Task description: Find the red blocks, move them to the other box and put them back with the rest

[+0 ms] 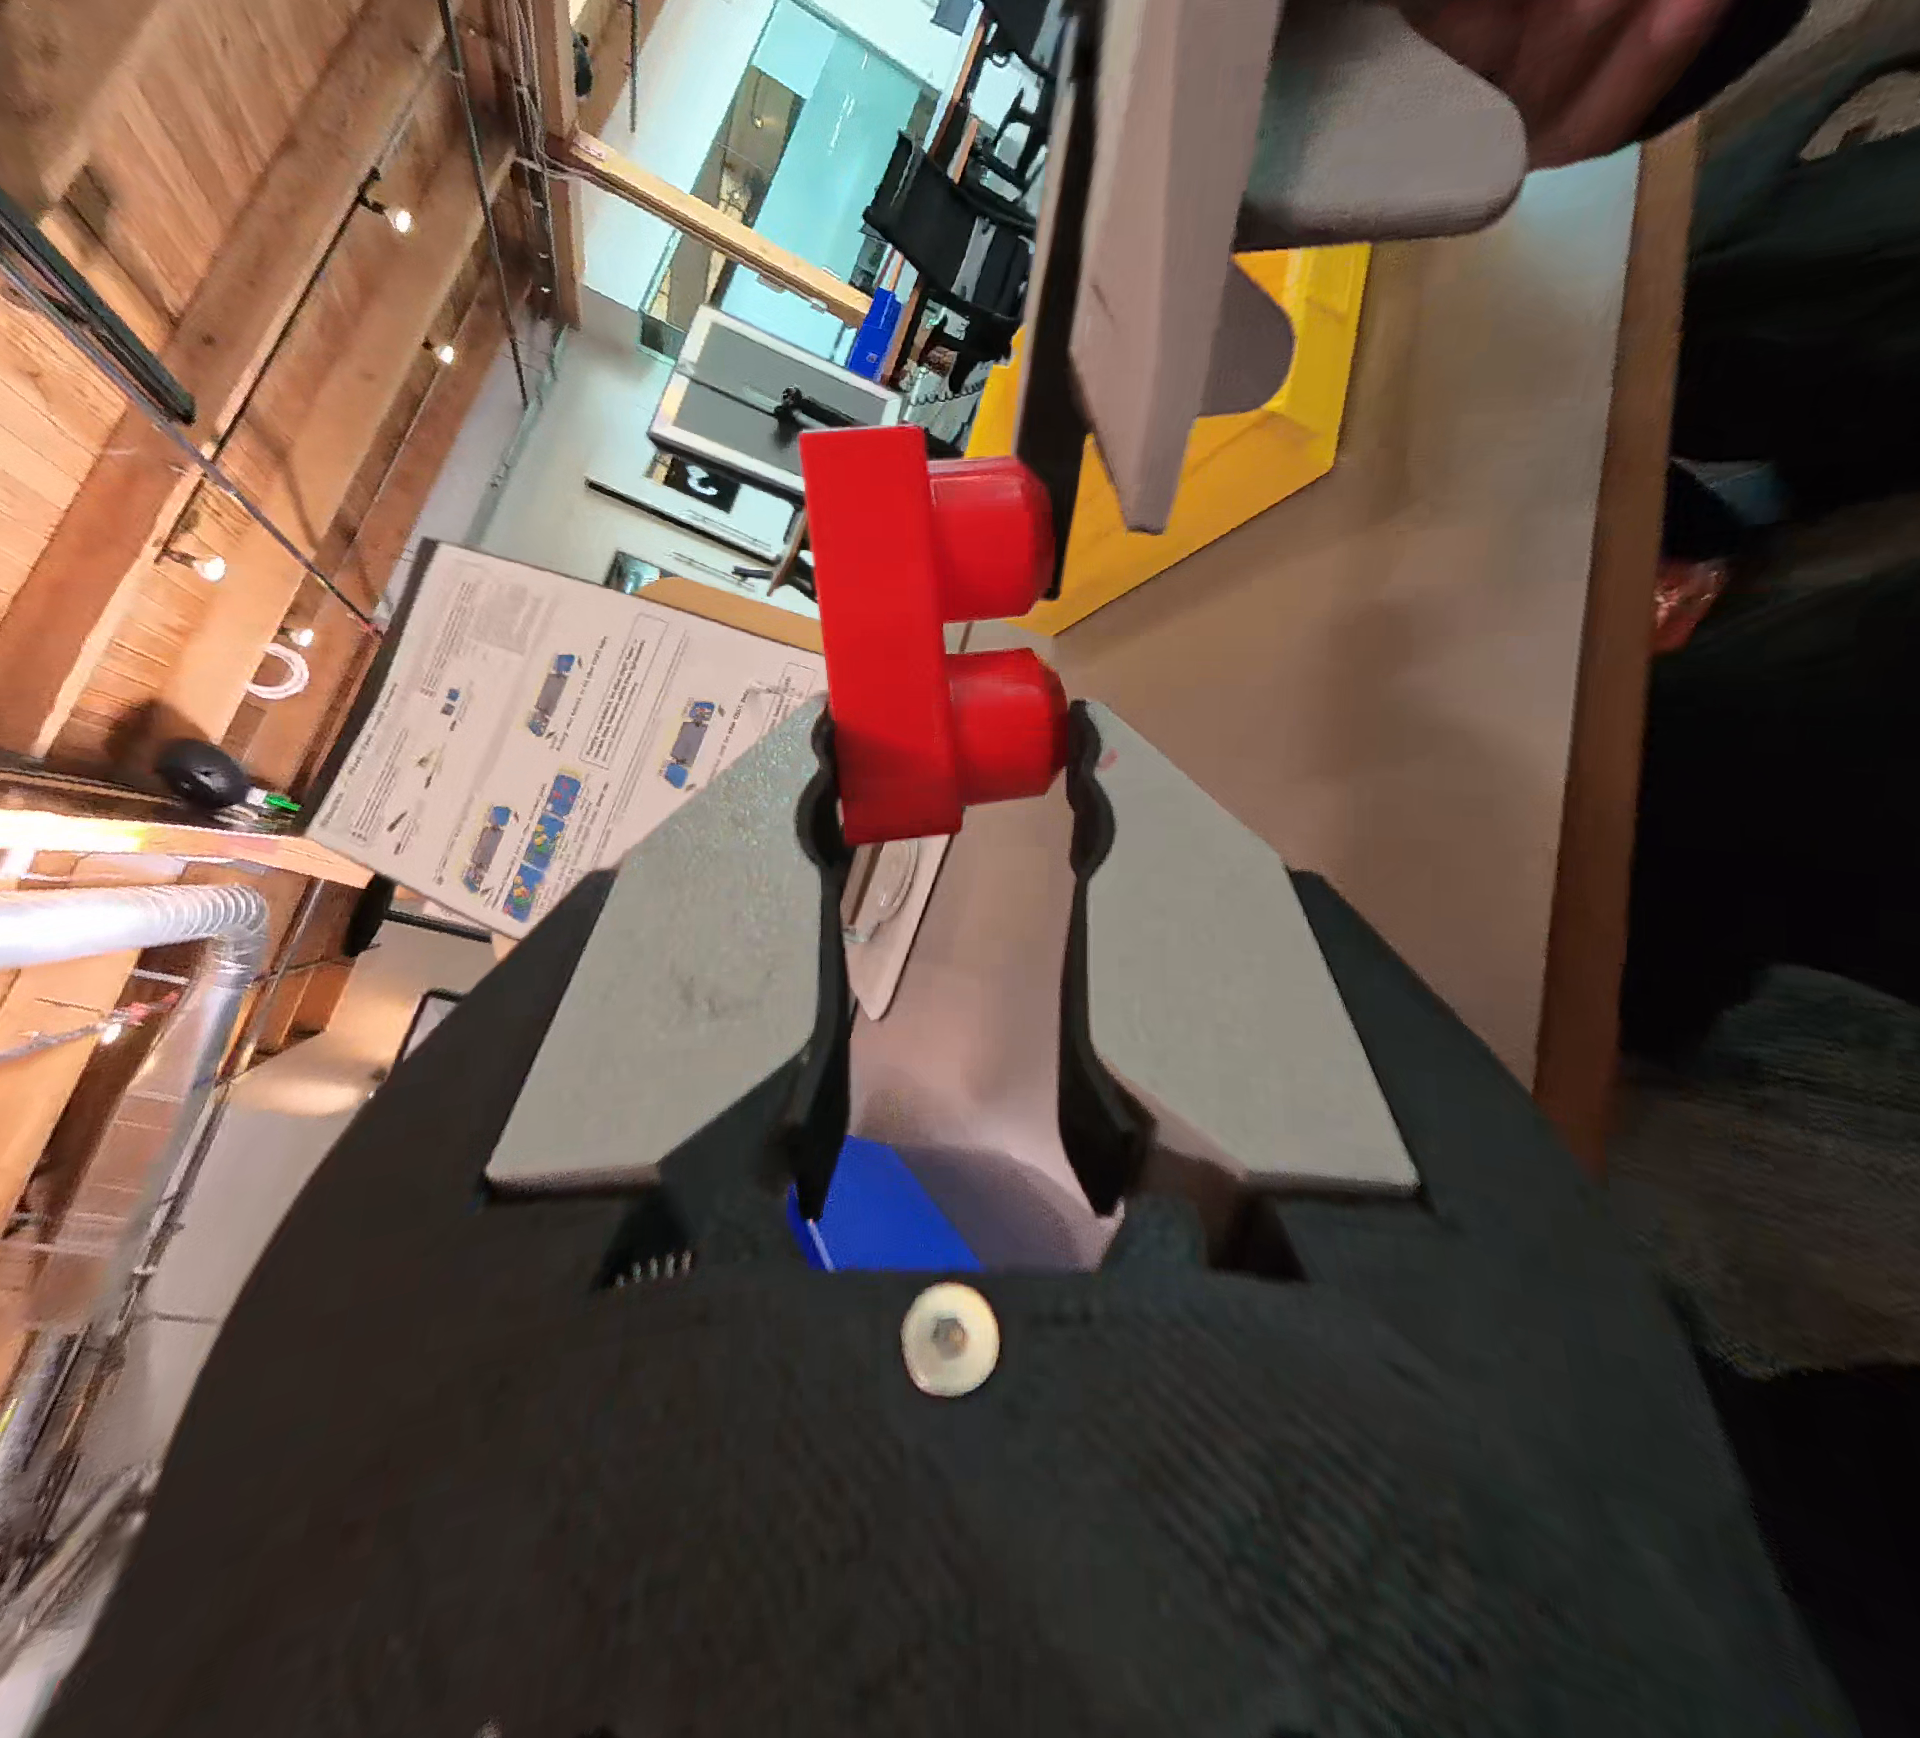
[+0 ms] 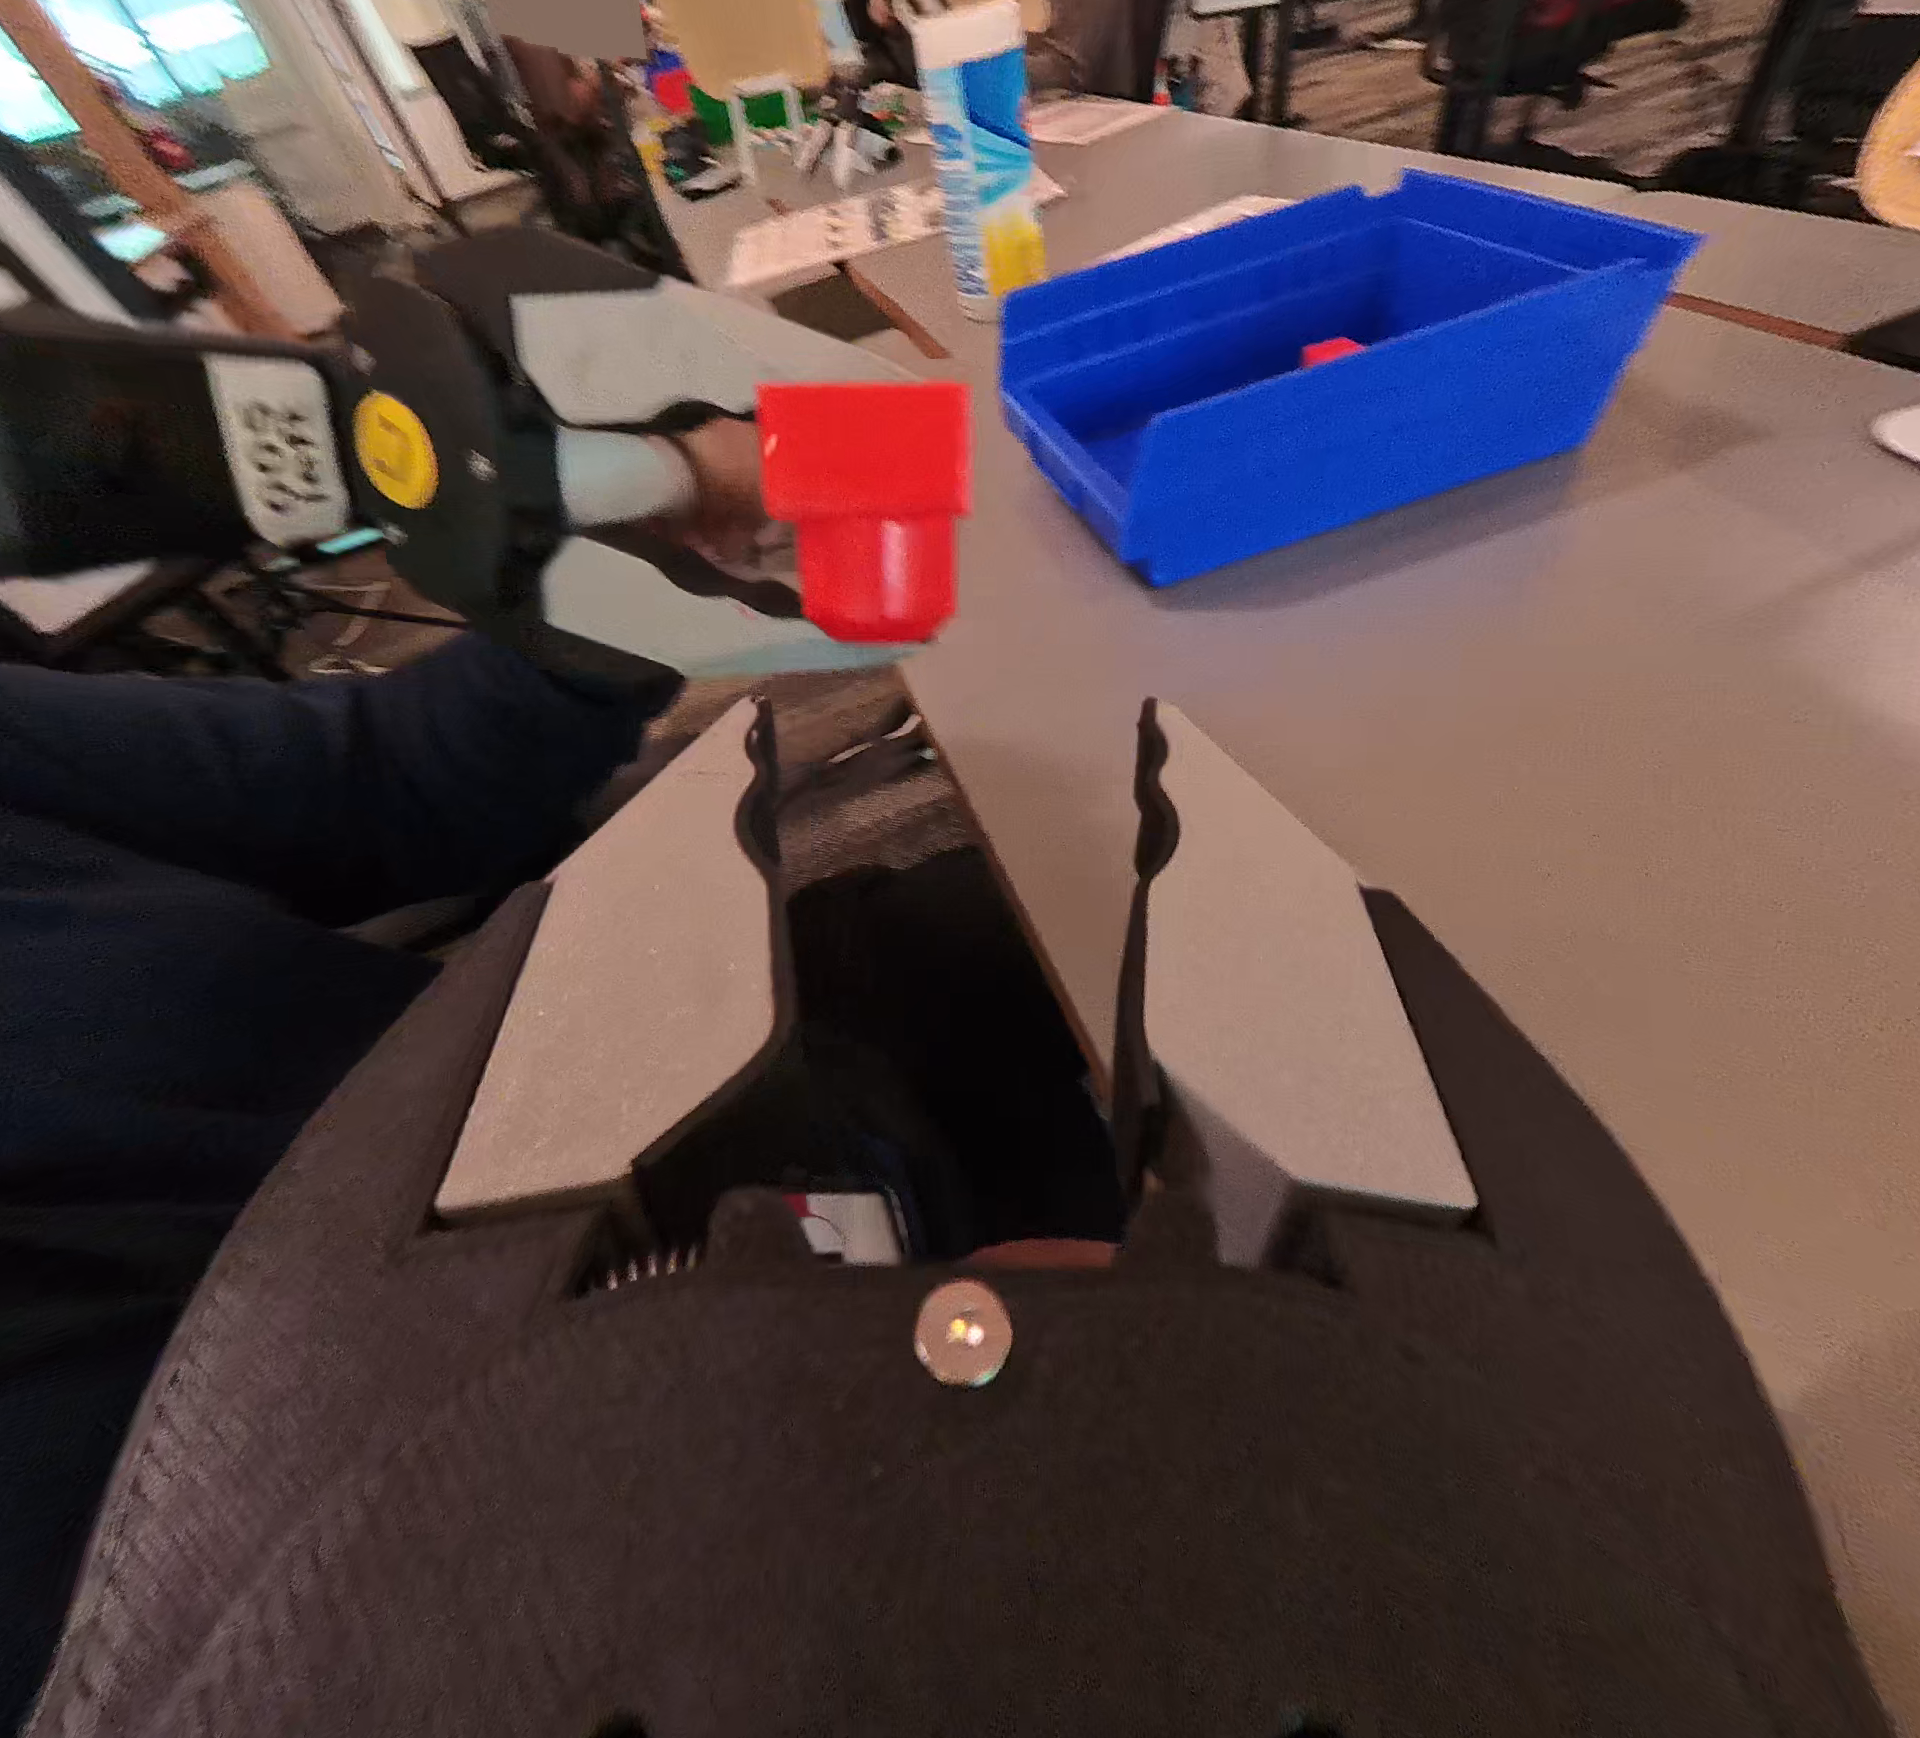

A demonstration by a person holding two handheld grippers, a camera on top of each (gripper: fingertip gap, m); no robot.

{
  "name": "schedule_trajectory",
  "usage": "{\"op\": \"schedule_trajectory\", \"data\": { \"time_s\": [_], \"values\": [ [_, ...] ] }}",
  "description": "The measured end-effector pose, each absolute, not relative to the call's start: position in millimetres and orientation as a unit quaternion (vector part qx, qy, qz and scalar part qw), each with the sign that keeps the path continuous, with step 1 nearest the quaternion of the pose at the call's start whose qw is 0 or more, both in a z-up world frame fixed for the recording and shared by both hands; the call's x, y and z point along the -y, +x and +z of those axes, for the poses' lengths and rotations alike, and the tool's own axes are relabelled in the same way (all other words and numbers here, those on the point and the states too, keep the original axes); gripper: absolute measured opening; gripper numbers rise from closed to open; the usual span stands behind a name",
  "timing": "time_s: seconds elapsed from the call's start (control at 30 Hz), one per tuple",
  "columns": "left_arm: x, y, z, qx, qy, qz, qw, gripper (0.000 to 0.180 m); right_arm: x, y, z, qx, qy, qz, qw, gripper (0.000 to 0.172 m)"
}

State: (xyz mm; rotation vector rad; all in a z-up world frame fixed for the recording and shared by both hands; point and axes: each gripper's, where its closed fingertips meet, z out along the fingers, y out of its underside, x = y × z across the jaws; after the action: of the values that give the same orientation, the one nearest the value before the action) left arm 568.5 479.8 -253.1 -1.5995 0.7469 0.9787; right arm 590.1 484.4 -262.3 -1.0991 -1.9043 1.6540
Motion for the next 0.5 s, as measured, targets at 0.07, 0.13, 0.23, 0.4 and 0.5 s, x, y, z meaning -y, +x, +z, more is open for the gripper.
{"op": "schedule_trajectory", "data": {
  "time_s": [0.07, 0.13, 0.23, 0.4, 0.5],
  "values": [
    [-483.9, 575.4, -260.9, -0.328, -0.671, 0.403, 0.528, 0.04, -471.9, 592.7, -258.6, 0.672, -0.382, 0.613, 0.167, 0.068],
    [-488.1, 580.2, -272.5, -0.348, -0.672, 0.406, 0.512, 0.04, -460.3, 594.5, -255.5, 0.661, -0.371, 0.638, 0.135, 0.069],
    [-493.4, 578.4, -283.9, -0.348, -0.679, 0.41, 0.5, 0.04, -467.3, 581.5, -270.2, 0.664, -0.4, 0.61, 0.163, 0.041],
    [-498.1, 567.0, -302.5, -0.302, -0.747, 0.315, 0.502, 0.034, -493.2, 570.5, -284.4, 0.674, -0.431, 0.565, 0.201, 0.035],
    [-494.8, 538.4, -301.6, -0.243, -0.774, 0.31, 0.495, 0.042, -549.0, 566.2, -284.5, 0.656, -0.475, 0.522, 0.266, 0.035]
  ]
}}
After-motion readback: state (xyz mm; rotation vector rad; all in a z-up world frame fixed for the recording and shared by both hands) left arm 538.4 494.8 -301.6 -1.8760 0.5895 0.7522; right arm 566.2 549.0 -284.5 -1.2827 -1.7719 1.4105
